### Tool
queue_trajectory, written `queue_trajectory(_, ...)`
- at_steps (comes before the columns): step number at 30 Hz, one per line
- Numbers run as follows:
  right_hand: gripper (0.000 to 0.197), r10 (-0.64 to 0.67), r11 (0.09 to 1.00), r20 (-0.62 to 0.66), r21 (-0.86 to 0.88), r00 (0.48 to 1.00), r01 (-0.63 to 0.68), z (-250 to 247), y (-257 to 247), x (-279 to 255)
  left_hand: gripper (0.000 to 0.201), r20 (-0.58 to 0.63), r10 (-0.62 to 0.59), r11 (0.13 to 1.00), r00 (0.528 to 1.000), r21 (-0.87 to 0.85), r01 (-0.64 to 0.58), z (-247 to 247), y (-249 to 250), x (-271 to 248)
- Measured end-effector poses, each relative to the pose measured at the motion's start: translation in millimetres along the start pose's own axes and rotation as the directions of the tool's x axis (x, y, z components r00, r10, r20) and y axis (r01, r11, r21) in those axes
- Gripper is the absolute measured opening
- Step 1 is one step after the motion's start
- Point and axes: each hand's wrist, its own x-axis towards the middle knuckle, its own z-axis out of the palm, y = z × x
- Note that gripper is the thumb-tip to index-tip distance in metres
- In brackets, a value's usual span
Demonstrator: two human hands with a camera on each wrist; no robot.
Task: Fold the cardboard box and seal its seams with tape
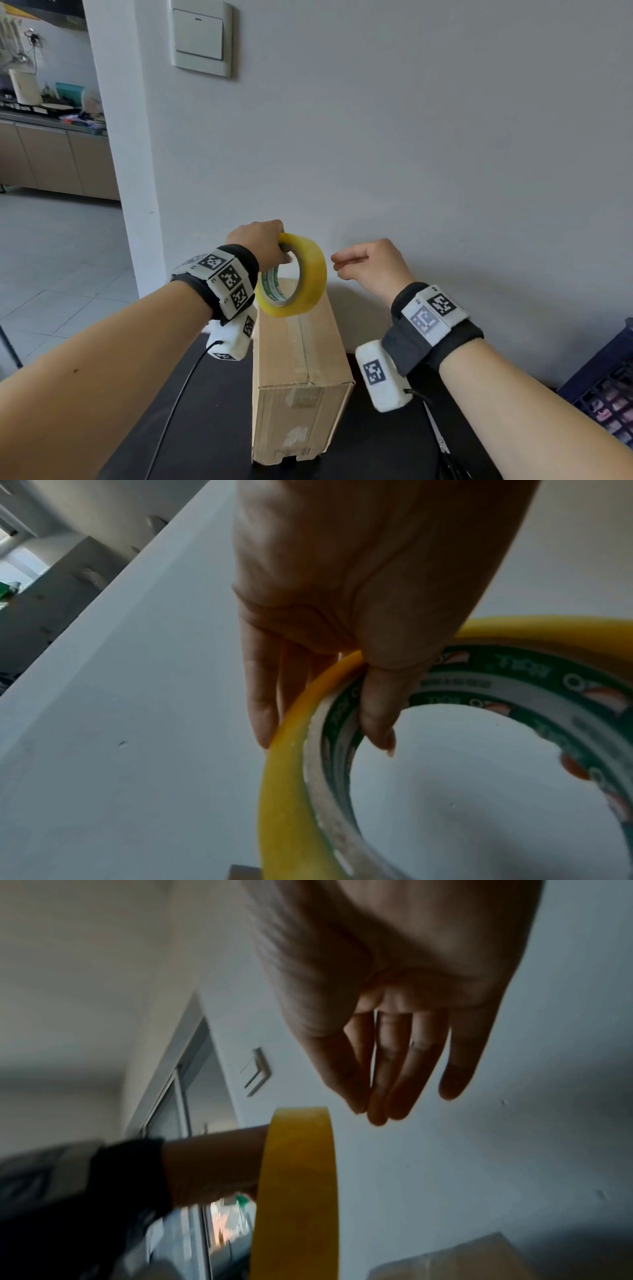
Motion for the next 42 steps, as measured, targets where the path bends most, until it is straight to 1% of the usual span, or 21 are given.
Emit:
queue_trajectory(2,0.025,-0.082,0.975,0.01,-0.205,0.997,0.082,3,-5,-2,0.025,0.017,-0.012,0.999,1.0,0.036,0.011,-1,-1,1)
queue_trajectory(3,0.024,-0.114,0.954,0.006,-0.278,0.994,0.111,5,-7,-3,0.025,0.02,-0.014,0.999,1.0,0.047,0.013,-2,-1,1)
queue_trajectory(7,0.026,-0.19,0.861,-0.026,-0.485,0.981,0.154,11,-12,-6,0.027,-0.007,-0.014,0.995,1.0,0.102,0.014,-6,1,-1)
queue_trajectory(9,0.028,-0.211,0.815,-0.028,-0.558,0.977,0.16,11,-13,-7,0.028,-0.012,-0.017,0.991,1.0,0.132,0.019,-7,0,-4)
queue_trajectory(15,0.018,-0.22,0.74,0.019,-0.648,0.975,0.18,14,-23,-9,0.03,-0.02,-0.018,0.985,1.0,0.173,0.021,-7,-2,-7)
queue_trajectory(22,0.01,-0.208,0.724,0.089,-0.655,0.974,0.214,14,-26,-9,0.027,-0.003,-0.006,0.988,1.0,0.157,0.006,-5,-9,-7)
queue_trajectory(24,0.01,-0.22,0.727,0.073,-0.652,0.973,0.214,14,-25,-8,0.027,0.007,-0.013,0.992,1.0,0.122,0.012,-4,-11,-6)
queue_trajectory(27,0.021,-0.246,0.731,0.043,-0.648,0.968,0.214,16,-24,-5,0.028,0.022,-0.045,0.999,0.999,0.021,0.044,-4,-15,-6)
queue_trajectory(29,0.022,-0.261,0.726,0.035,-0.652,0.965,0.22,18,-26,-5,0.028,0.034,-0.068,0.997,0.997,-0.028,0.069,-4,-17,-6)
queue_trajectory(33,0.019,-0.284,0.732,0.012,-0.643,0.959,0.225,21,-28,-5,0.032,0.042,-0.089,0.995,0.995,-0.051,0.091,-6,-21,-5)
queue_trajectory(37,0.019,-0.286,0.729,0.02,-0.645,0.958,0.231,23,-28,-6,0.032,0.039,-0.091,0.994,0.995,-0.055,0.093,-4,-24,-6)
queue_trajectory(38,0.021,-0.284,0.746,0.017,-0.624,0.959,0.232,23,-28,-6,0.032,0.034,-0.091,0.994,0.995,-0.064,0.093,-3,-25,-7)
queue_trajectory(39,0.025,-0.282,0.782,0.011,-0.577,0.959,0.236,24,-27,-6,0.032,0.029,-0.089,0.992,0.996,-0.083,0.091,-2,-25,-7)
queue_trajectory(41,0.032,-0.272,0.879,-0.009,-0.41,0.962,0.245,26,-26,-5,0.03,0.025,-0.086,0.987,0.996,-0.135,0.088,1,-26,-6)
queue_trajectory(42,0.032,-0.271,0.914,-0.026,-0.319,0.962,0.249,27,-26,-4,0.03,0.024,-0.083,0.984,0.996,-0.155,0.086,2,-26,-6)
